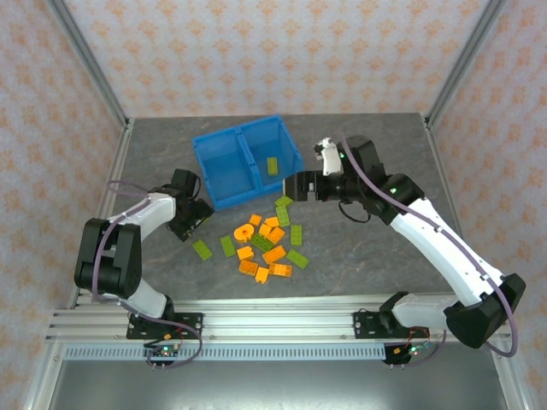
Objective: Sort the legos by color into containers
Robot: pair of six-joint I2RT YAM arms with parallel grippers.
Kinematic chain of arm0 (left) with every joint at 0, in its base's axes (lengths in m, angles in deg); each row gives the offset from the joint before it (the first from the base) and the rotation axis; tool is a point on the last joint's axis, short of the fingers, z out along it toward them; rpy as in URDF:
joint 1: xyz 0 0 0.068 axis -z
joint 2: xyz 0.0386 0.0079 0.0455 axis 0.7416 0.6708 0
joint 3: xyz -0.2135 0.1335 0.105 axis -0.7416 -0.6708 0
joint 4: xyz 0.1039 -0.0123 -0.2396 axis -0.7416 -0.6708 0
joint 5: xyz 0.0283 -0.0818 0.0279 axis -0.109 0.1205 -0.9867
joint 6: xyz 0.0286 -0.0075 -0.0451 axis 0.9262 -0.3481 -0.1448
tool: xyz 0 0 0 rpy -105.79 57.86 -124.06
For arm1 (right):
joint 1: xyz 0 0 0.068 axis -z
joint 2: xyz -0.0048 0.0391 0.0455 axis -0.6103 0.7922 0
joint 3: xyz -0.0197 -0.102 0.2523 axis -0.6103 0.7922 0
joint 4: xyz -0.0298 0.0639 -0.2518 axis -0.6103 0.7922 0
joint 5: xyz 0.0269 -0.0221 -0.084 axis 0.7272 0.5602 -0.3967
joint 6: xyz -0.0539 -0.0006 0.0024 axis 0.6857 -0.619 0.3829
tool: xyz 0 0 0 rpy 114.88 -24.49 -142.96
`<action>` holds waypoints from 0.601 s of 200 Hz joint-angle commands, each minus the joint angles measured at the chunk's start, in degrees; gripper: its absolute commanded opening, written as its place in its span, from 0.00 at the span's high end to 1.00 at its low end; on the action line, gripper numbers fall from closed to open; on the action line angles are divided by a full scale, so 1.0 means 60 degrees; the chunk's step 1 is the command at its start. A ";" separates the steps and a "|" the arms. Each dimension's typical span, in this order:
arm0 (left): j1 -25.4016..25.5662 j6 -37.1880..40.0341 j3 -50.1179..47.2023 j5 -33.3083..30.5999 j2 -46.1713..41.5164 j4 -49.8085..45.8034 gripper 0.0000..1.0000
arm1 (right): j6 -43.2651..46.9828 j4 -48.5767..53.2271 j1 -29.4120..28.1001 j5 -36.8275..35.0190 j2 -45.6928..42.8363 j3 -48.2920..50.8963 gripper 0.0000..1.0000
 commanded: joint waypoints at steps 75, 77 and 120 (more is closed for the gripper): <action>-0.0089 0.0134 0.0419 -0.0415 0.0727 0.0240 0.31 | 0.0906 0.0854 -0.1000 0.0422 0.0913 -0.0699 0.08; -0.0089 0.0144 0.0401 -0.0399 0.0734 0.0242 0.32 | 0.0909 0.0866 -0.1003 0.0419 0.0916 -0.0707 0.08; -0.0100 0.0258 -0.0043 -0.0787 0.0234 -0.0343 0.58 | 0.0775 0.0821 -0.1004 0.0187 0.0815 -0.0630 0.08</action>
